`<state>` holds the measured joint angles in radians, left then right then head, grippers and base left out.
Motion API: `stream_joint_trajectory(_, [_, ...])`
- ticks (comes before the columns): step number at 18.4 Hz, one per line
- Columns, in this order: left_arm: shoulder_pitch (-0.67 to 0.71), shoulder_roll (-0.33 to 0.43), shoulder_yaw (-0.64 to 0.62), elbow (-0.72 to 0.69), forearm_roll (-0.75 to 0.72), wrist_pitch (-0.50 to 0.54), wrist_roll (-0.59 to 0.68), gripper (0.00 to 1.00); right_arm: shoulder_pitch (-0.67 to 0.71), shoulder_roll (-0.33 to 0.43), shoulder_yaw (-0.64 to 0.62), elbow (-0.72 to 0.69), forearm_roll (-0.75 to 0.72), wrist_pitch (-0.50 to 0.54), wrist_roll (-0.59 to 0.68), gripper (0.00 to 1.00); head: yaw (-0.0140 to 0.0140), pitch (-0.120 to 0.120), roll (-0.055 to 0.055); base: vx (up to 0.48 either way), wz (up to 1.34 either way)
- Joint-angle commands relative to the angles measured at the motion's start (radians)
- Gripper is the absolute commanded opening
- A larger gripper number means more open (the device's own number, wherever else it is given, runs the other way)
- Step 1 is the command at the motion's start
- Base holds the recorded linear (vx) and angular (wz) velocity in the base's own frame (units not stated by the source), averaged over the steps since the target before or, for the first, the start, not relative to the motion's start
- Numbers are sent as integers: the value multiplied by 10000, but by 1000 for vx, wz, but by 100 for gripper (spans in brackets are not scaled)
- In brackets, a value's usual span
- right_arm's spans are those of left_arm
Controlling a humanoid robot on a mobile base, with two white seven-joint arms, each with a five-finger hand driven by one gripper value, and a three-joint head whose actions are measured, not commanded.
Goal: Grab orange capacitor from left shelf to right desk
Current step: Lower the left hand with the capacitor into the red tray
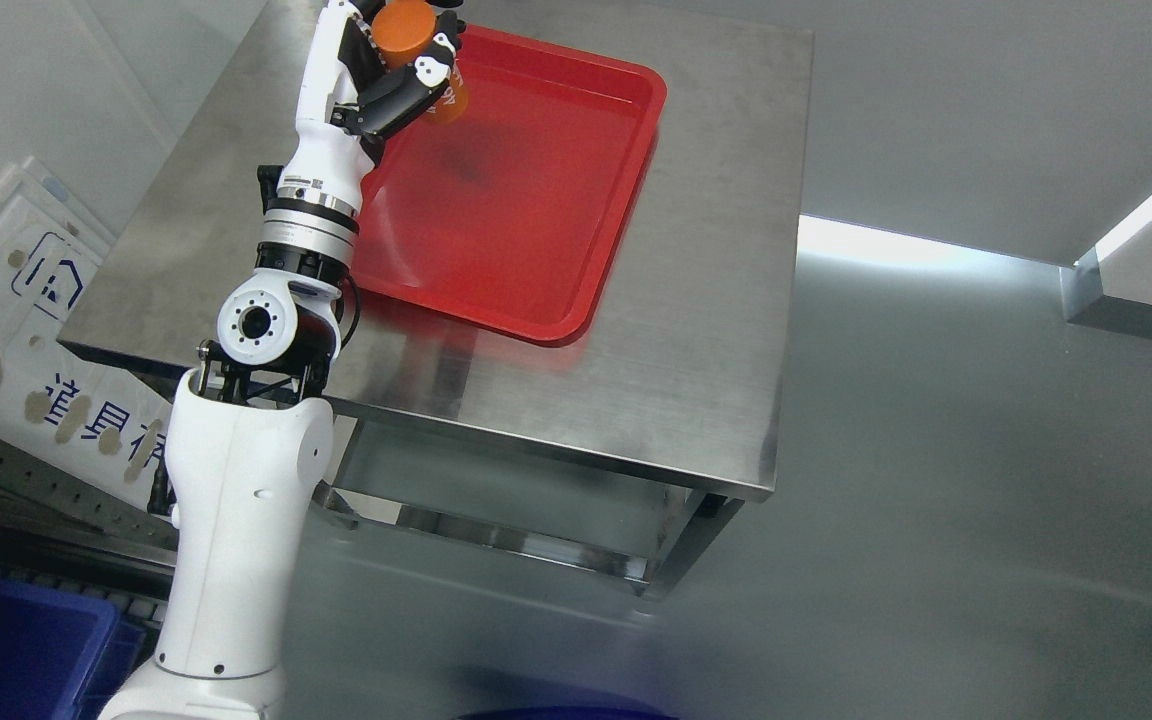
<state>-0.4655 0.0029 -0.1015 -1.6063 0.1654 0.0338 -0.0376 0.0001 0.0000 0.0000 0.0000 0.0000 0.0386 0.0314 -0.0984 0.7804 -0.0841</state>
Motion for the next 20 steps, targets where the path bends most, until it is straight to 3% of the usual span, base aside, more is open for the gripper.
stream_joint_trajectory(1, [420,145,-366,217,-378,30,24,3,137,-175,-107,-337,0,-18,8,100,0,0,0,0,0])
stream_joint_trajectory(12, [682,145,-627,830,-933,30,70,5,137,-175,-107,-337,0,-18,8,100,0,0,0,-4,0])
stream_joint_trajectory(20, [-453,145,-963,2301,-933,107,85,6,137,-175,-107,-337,0,-18,8,100,0,0,0,0,0])
